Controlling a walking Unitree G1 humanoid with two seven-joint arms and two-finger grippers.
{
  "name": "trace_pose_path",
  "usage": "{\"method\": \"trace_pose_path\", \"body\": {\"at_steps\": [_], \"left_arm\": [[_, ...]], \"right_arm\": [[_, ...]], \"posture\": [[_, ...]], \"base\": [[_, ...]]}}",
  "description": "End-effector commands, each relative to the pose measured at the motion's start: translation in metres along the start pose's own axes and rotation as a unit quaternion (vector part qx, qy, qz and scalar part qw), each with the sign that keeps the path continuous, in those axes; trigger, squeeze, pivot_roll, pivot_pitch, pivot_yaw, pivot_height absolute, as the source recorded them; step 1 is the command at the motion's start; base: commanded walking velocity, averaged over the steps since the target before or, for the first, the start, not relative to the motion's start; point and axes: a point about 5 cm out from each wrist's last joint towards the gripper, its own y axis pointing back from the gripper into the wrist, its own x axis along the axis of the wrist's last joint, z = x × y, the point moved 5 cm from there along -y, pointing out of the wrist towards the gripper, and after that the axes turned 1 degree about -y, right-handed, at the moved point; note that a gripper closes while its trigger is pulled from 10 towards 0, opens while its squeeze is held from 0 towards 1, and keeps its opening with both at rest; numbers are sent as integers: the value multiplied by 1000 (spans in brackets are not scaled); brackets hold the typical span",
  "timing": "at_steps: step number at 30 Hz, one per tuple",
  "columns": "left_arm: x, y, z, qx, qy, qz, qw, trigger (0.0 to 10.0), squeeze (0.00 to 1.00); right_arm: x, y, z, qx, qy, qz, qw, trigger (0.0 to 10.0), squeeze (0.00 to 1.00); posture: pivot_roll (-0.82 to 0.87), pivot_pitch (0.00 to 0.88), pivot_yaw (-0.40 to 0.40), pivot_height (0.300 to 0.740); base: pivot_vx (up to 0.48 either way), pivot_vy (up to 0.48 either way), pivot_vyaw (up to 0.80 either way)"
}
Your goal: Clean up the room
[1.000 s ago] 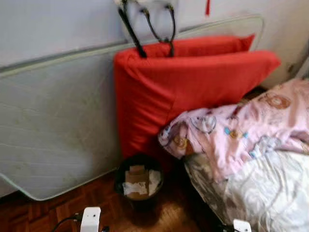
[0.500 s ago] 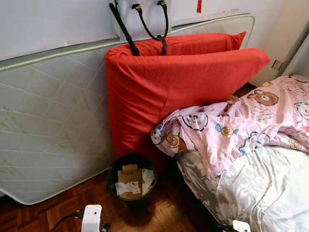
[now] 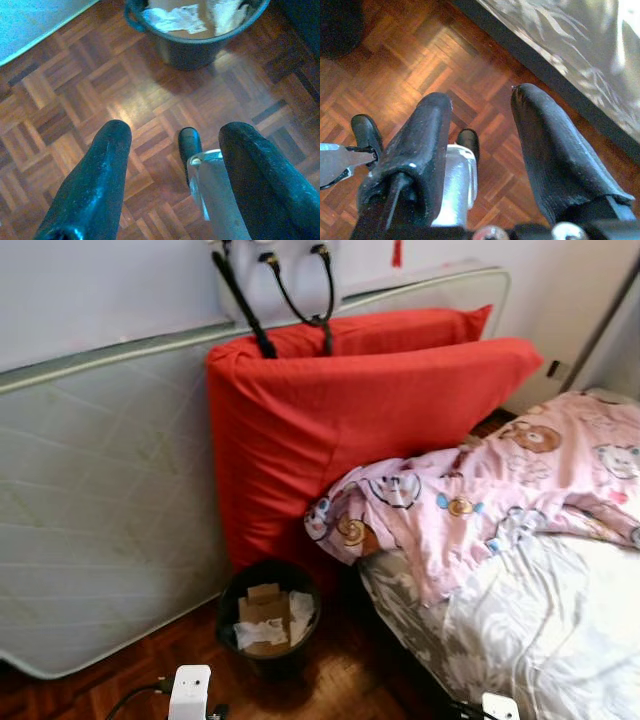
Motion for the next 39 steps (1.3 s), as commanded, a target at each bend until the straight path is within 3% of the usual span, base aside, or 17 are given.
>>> {"method": "trace_pose_path", "body": {"at_steps": [1,24,39], "left_arm": [[1,0,1,0,4,0,1000,10000,0],[-6,1,-5,3,1,-9,1000,10000,0],[-4,1,-1,1,-3,-9,1000,10000,0]], "right_arm": [[0,0,2,-4,0,1,1000,10000,0],[1,0,2,-4,-3,5,1000,10000,0],[1,0,2,-3,-2,5,1000,10000,0]], "posture": [[-6,0,-29,740],[-5,0,-28,740],[-6,0,-28,740]], "base": [[0,0,0],[0,0,-141],[255,0,0]]}}
